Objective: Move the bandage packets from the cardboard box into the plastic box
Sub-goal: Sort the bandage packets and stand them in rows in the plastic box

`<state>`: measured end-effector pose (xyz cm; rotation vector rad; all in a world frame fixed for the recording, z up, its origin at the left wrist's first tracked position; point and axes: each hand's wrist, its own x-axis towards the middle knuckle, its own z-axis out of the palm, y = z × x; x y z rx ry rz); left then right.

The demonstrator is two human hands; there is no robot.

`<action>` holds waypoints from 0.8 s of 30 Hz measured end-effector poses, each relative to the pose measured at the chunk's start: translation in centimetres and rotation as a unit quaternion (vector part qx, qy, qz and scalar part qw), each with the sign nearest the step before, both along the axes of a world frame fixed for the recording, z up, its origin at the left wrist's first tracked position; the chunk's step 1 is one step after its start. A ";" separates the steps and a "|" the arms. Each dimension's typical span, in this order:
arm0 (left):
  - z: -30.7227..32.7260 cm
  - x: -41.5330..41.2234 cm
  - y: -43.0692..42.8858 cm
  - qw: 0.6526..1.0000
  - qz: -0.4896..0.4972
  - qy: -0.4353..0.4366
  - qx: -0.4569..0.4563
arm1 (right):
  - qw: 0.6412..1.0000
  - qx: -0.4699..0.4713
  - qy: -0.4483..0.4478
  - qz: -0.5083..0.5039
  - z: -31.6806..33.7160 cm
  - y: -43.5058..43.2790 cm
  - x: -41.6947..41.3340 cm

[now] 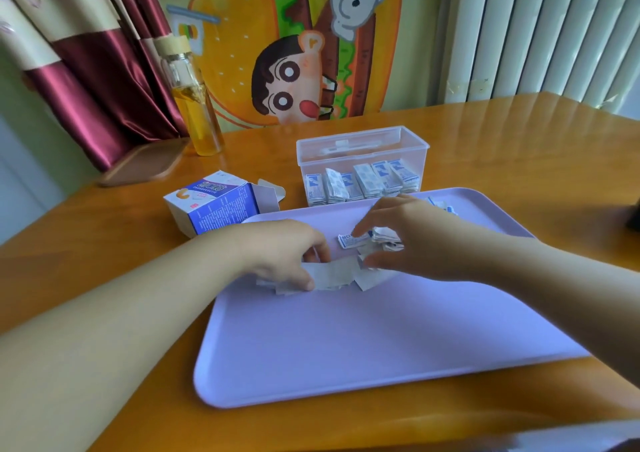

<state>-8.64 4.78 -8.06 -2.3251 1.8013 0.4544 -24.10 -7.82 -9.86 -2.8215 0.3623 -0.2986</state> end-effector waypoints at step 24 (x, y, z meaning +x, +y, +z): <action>-1.6 1.5 -3.7 0.812 0.120 0.130 -0.557 | 0.761 0.640 -0.104 -0.006 0.8 -1.3 4.5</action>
